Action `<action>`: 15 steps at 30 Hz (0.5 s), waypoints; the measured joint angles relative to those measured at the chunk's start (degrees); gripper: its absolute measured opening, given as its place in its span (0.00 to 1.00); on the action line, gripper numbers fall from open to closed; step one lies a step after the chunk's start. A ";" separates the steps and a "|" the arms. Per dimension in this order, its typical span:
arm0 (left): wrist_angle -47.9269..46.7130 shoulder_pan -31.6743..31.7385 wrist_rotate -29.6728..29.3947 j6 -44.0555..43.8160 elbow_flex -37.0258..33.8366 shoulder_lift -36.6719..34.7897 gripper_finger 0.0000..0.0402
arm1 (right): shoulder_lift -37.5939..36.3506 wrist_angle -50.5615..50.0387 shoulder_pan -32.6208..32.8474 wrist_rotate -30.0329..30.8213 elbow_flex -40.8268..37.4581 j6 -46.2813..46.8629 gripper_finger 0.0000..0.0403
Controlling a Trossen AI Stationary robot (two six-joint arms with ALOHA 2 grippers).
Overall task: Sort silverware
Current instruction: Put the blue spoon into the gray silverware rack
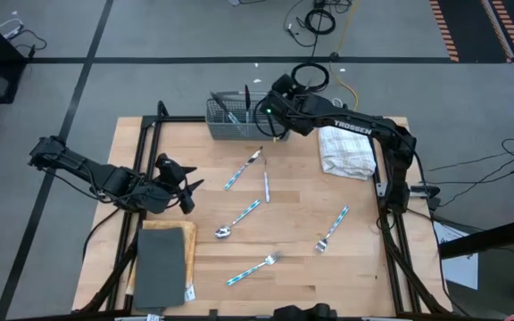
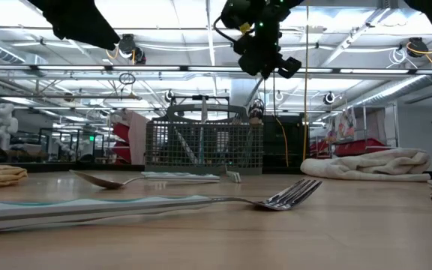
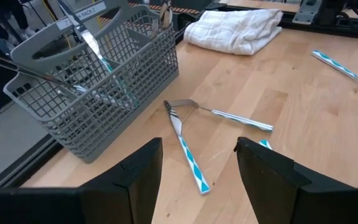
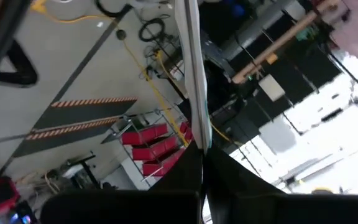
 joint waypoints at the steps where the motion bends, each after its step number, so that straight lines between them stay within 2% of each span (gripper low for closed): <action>1: 0.00 0.02 -0.03 0.03 0.00 0.00 0.53 | 0.16 -0.52 -0.23 -0.39 0.00 0.85 0.00; 5: -0.03 0.00 -0.10 0.48 0.00 0.00 0.53 | 0.25 -0.82 -1.15 -0.92 0.00 1.44 0.00; 10: -1.72 -0.01 -0.10 0.08 0.00 0.00 0.53 | 0.25 -2.39 -2.01 -4.53 0.00 1.38 0.00; 15: -2.02 -0.01 -0.10 -0.01 0.00 0.00 0.53 | 0.27 -3.17 -3.32 -4.92 0.00 1.24 0.00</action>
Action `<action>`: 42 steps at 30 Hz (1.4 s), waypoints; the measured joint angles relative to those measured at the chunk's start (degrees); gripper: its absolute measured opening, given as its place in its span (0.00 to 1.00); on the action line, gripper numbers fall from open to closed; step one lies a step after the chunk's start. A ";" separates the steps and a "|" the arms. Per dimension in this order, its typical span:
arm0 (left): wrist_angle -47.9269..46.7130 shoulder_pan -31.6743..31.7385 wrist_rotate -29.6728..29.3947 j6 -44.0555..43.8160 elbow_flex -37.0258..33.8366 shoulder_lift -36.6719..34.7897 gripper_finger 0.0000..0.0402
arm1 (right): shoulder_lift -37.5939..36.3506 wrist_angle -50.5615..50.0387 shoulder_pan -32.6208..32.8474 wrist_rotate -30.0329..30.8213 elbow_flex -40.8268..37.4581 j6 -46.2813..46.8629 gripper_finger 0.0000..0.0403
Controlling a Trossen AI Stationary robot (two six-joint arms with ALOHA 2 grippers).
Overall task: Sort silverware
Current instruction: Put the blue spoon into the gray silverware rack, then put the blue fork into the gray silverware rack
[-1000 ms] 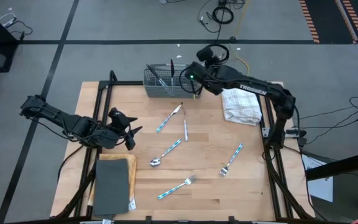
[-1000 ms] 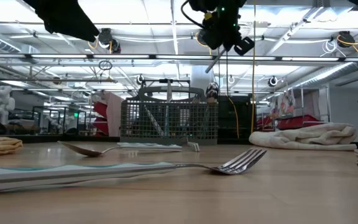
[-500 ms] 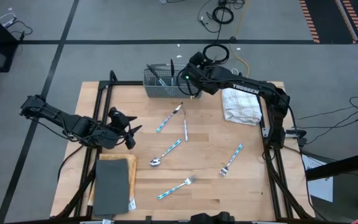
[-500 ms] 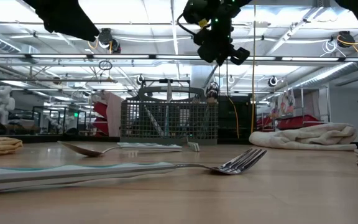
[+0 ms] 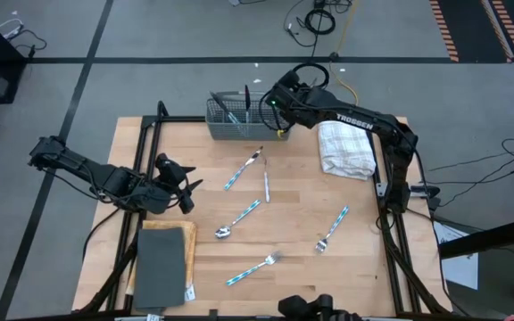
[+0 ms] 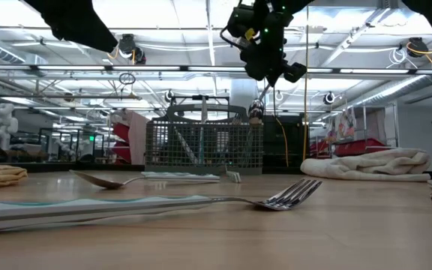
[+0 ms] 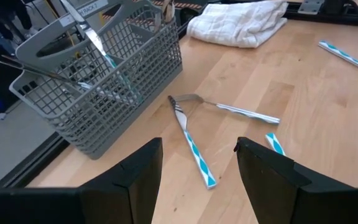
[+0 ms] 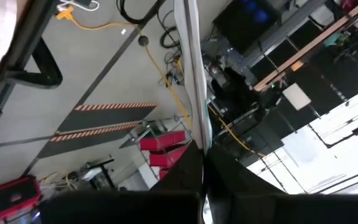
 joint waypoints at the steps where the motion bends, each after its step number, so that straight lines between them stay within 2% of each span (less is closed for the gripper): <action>1: -0.05 0.01 0.01 0.01 0.00 0.00 0.53 | 0.00 0.08 -0.12 -0.37 0.00 -0.10 0.00; 6: -0.57 0.00 0.01 -0.01 0.00 0.00 0.53 | 0.43 0.16 -0.15 -2.45 0.00 -1.26 0.00; 16: -0.84 0.02 0.09 -0.02 0.00 -0.02 0.53 | 3.04 0.50 -0.04 -2.45 0.02 -2.18 0.00; 19: -0.85 0.00 0.23 -0.03 0.00 -0.02 0.53 | 3.28 0.54 -0.04 -4.43 0.02 -1.12 0.01; 23: -0.85 0.02 0.29 -0.01 0.00 -0.02 0.53 | 2.97 0.65 -0.04 -5.03 0.02 0.50 0.08; 33: -0.85 0.00 0.42 0.01 0.00 -0.02 0.53 | 2.80 3.52 0.03 -3.63 0.02 3.29 0.33; 37: -0.87 0.00 0.42 0.03 0.00 -0.02 0.53 | 1.58 4.70 0.43 -1.04 0.02 4.70 0.38; 42: -0.91 0.01 0.42 0.07 0.00 0.00 0.53 | -0.42 5.09 1.77 -0.89 0.02 5.12 0.40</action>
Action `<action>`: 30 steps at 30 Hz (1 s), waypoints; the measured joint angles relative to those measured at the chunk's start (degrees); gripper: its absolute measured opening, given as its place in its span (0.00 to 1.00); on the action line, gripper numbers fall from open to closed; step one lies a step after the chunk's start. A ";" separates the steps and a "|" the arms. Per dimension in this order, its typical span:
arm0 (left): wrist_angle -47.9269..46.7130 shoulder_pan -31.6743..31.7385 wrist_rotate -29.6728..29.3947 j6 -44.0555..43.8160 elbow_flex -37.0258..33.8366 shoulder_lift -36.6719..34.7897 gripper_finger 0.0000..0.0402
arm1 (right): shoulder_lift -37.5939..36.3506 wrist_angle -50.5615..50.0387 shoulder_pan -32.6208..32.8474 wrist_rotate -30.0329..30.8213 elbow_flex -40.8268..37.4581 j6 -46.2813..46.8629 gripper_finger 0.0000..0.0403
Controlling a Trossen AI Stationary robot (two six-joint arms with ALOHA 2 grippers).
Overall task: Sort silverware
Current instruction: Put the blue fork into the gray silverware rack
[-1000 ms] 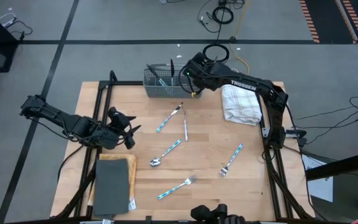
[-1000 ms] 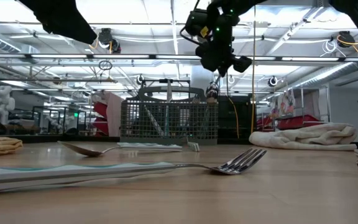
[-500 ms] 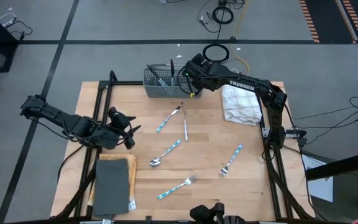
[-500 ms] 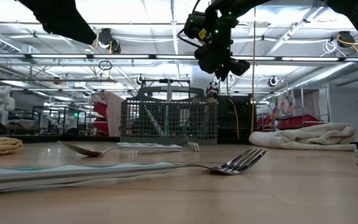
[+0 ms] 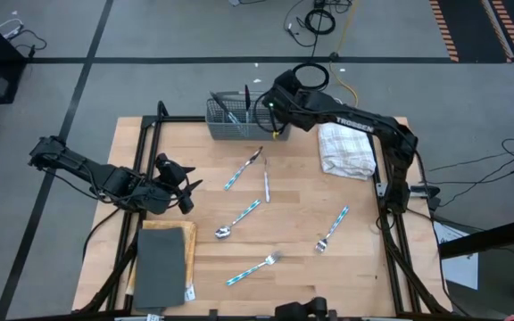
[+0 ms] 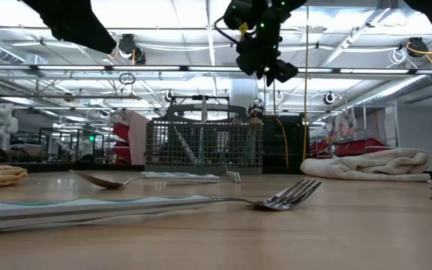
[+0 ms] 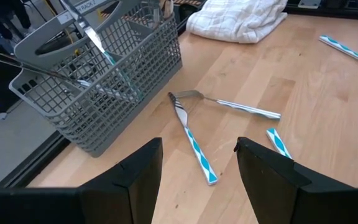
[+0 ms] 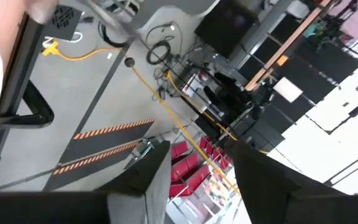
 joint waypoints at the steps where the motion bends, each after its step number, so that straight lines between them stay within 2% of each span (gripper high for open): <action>1: 0.00 0.01 0.01 0.00 0.00 -0.01 0.53 | -0.35 0.18 0.28 -0.02 0.00 0.13 0.40; 9: 0.03 -0.01 0.02 -0.10 0.00 0.00 0.53 | -4.87 -0.38 4.04 1.44 0.00 9.38 0.40; 11: 0.05 0.00 0.50 -0.53 0.00 -0.02 0.53 | -7.37 -1.80 6.97 -1.69 0.00 13.91 0.40; 14: 0.52 0.02 2.35 -1.62 0.00 0.00 0.53 | -11.12 -3.82 12.20 -12.12 0.04 29.20 0.40; 19: 4.90 0.02 8.40 -1.68 0.00 -0.02 0.53 | -13.86 -7.67 18.98 -33.05 0.07 67.11 0.40; 21: 7.25 0.02 10.26 -1.70 0.00 -0.02 0.53 | -12.73 -9.77 20.87 -36.45 0.09 78.66 0.40; 25: 9.80 0.06 10.81 -1.81 0.00 -0.02 0.53 | -7.76 -21.19 24.74 -37.75 0.04 95.48 0.40; 28: 9.70 0.06 11.23 -2.64 0.00 -0.02 0.53 | -3.60 -36.12 28.48 -41.01 -0.15 102.44 0.40; 30: 9.59 0.06 12.10 -3.12 0.00 -0.02 0.53 | -2.77 -34.84 31.80 -42.86 -3.52 104.99 0.40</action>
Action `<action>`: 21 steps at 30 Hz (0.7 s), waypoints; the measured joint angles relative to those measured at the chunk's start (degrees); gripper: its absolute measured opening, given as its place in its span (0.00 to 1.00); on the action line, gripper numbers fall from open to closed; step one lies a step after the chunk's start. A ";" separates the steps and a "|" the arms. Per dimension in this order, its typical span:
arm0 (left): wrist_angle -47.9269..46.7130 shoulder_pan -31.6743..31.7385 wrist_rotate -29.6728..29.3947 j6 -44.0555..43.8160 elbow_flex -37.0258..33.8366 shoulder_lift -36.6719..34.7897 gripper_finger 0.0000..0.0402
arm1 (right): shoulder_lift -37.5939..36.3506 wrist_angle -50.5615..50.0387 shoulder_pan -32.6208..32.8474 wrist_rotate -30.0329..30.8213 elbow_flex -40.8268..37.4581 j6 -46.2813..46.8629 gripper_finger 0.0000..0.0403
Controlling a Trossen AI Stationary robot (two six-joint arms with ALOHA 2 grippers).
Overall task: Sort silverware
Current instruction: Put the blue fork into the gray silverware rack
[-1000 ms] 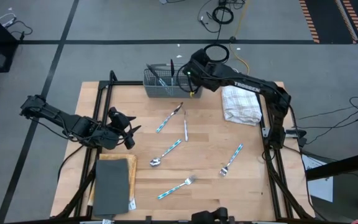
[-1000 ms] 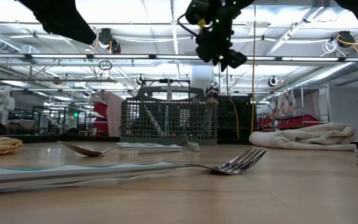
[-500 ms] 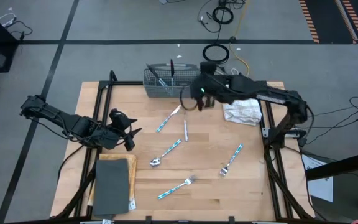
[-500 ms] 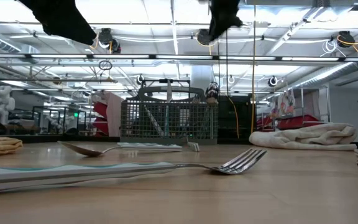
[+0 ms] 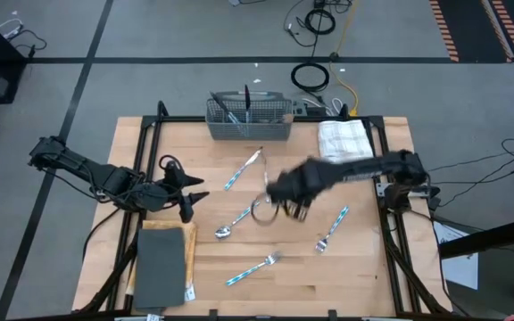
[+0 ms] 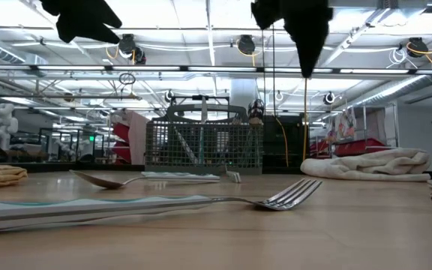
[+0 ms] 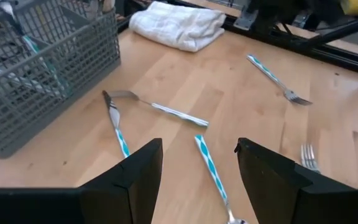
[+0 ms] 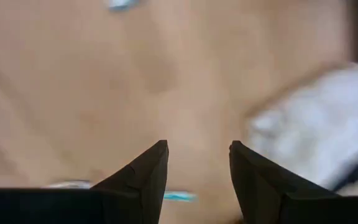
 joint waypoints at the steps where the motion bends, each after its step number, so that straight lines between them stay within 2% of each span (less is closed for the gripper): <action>1: 0.00 0.00 0.46 0.00 0.00 0.00 0.53 | -0.41 2.31 1.79 -1.79 -2.34 1.92 0.40; 4: -0.13 0.00 1.46 -0.07 0.00 0.00 0.53 | -1.44 4.26 6.23 -7.02 -7.69 10.94 0.40; 6: -0.13 0.00 1.85 -0.10 0.00 0.00 0.53 | -1.55 -0.92 8.57 -8.16 -11.71 21.79 0.40; 8: -0.01 0.00 2.13 -0.26 0.00 0.00 0.53 | -1.40 -1.06 11.25 -8.43 -15.68 33.32 0.40; 12: 0.07 0.00 2.16 -0.24 0.00 0.00 0.53 | -4.16 7.00 14.78 -12.88 -23.03 55.58 0.40; 14: 0.11 0.00 2.16 -0.24 0.00 0.00 0.53 | -4.30 11.27 15.40 -12.33 -25.57 63.70 0.40; 17: 0.11 0.00 2.18 -0.09 0.00 0.00 0.53 | -4.19 15.69 15.59 -11.83 -29.48 73.75 0.40; 21: 0.11 0.00 3.15 -0.02 0.00 0.00 0.53 | -4.24 20.41 15.92 -11.87 -34.94 80.21 0.40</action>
